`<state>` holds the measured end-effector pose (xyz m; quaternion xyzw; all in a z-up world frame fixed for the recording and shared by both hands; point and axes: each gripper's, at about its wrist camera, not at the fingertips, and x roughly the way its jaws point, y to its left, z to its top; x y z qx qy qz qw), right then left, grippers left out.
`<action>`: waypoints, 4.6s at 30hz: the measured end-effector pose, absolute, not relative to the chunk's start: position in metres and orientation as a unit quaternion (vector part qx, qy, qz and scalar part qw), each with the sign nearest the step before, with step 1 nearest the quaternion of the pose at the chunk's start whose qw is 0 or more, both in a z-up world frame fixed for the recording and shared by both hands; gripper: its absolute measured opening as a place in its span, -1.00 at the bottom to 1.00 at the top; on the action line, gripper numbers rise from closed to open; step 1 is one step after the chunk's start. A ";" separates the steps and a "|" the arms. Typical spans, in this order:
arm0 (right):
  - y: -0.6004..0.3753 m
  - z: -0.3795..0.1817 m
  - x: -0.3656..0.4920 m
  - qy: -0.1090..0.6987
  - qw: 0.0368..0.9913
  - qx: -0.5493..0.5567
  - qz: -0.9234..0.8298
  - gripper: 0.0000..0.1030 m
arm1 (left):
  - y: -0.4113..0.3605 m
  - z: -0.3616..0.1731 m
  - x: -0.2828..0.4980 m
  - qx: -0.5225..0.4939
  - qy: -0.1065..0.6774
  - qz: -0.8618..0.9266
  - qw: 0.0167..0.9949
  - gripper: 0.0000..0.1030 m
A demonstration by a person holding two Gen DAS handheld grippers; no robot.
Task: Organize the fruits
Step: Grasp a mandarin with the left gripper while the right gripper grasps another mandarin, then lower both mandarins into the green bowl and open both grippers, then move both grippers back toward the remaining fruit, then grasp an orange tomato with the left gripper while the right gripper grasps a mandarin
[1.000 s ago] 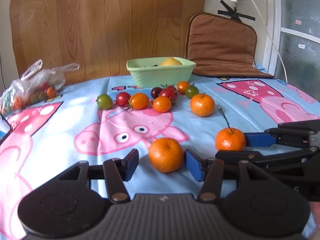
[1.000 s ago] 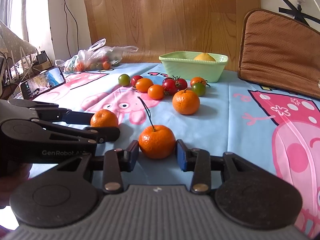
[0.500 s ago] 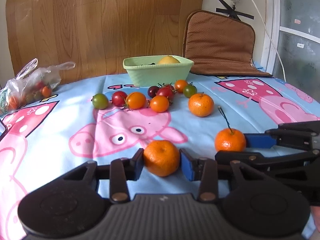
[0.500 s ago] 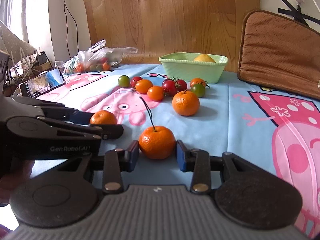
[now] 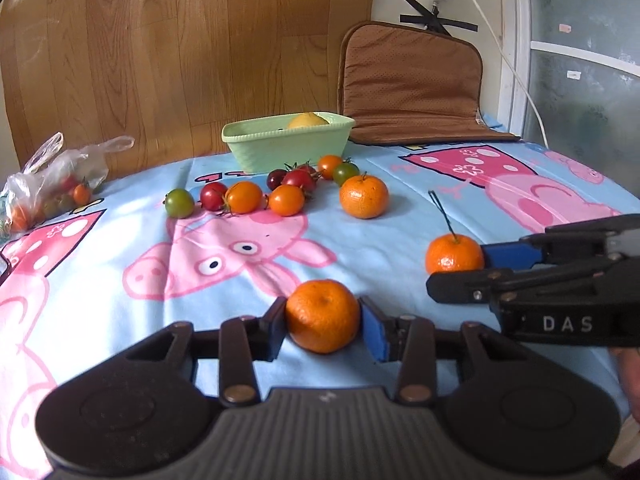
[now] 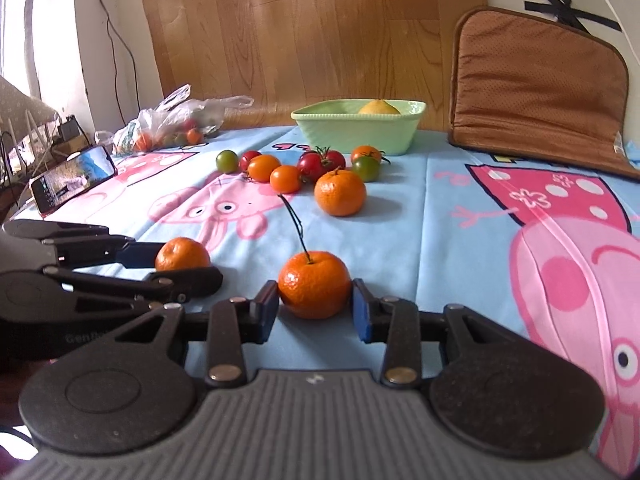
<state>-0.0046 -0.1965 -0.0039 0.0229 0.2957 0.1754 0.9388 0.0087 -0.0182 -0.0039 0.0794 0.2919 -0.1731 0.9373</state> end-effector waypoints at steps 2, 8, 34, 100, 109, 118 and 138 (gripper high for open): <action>-0.196 -0.004 -0.004 0.295 0.939 0.023 0.175 -0.18 | -0.017 -0.003 0.010 0.077 0.294 -0.173 0.937 -0.24; -0.196 -0.004 -0.004 0.294 0.939 0.030 0.177 -0.18 | -0.013 -0.002 0.010 0.076 0.288 -0.163 0.941 -0.05; -0.211 0.036 0.057 0.253 0.940 0.084 0.214 -0.21 | -0.027 0.068 0.097 0.060 0.245 -0.193 0.948 -0.30; -0.236 0.028 0.106 0.266 0.938 0.111 0.193 -0.19 | 0.002 0.036 0.111 -0.022 0.301 -0.207 0.931 -0.11; -0.221 0.010 0.077 0.283 0.928 0.043 0.238 -0.18 | -0.025 0.015 0.126 0.035 0.327 -0.208 0.921 -0.10; -0.199 -0.003 0.096 0.304 0.920 -0.020 0.246 -0.17 | -0.031 0.004 0.144 0.044 0.337 -0.190 0.921 -0.35; -0.201 0.002 -0.002 0.300 0.921 -0.010 0.250 -0.28 | 0.005 0.005 0.019 -0.020 0.341 -0.220 0.914 -0.36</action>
